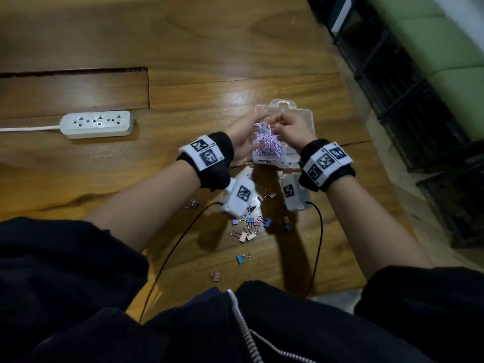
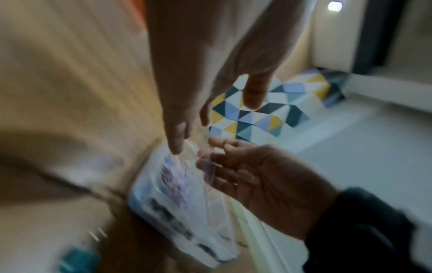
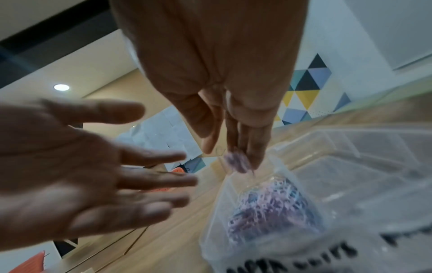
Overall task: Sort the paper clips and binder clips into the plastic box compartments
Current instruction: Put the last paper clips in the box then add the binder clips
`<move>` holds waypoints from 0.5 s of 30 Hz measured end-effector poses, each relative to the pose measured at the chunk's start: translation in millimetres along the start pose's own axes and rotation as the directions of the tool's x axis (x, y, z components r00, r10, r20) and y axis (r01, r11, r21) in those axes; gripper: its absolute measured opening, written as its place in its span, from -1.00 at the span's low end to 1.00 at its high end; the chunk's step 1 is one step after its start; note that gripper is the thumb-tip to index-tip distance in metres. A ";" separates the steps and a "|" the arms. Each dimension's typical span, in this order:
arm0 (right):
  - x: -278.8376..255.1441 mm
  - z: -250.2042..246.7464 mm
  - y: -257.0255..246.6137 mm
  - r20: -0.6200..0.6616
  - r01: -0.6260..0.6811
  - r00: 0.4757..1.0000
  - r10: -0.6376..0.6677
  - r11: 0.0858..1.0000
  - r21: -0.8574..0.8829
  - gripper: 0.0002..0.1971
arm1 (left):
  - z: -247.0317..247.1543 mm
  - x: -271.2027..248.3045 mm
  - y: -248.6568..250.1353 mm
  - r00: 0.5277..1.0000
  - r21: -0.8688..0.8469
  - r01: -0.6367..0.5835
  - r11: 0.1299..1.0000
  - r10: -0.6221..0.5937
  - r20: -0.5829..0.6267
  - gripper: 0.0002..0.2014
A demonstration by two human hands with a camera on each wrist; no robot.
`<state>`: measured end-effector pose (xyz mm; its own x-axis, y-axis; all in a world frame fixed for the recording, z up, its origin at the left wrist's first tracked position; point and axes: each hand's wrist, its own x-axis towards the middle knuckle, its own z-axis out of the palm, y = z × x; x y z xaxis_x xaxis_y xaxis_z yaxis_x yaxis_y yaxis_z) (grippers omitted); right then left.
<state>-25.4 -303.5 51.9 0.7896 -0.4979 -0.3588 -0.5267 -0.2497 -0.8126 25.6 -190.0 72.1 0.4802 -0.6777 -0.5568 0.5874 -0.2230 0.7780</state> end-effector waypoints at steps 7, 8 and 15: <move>-45.6 -4.1 20.5 -0.130 0.039 0.991 -0.027 0.996 0.086 -0.72 | -70.6 -41.4 -28.7 0.970 0.893 0.091 0.442 0.165 -0.180 -0.51; -60.1 -4.5 28.1 -0.140 0.025 0.990 -0.013 0.997 0.079 -0.73 | -80.7 -47.8 -38.7 0.967 0.942 0.144 0.302 0.157 -0.198 -0.47; -127.1 12.6 94.8 0.005 -0.126 0.990 0.141 0.896 -0.426 -0.41 | -91.6 -78.8 -94.8 0.975 0.977 0.207 -0.042 -0.068 -0.210 -0.44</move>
<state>-171.7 -253.4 14.6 0.7088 -0.5239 -0.4723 -0.7053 -0.5153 -0.4869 -8.3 -51.3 15.6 0.5651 -0.4989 -0.6571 -0.5620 -0.8159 0.1361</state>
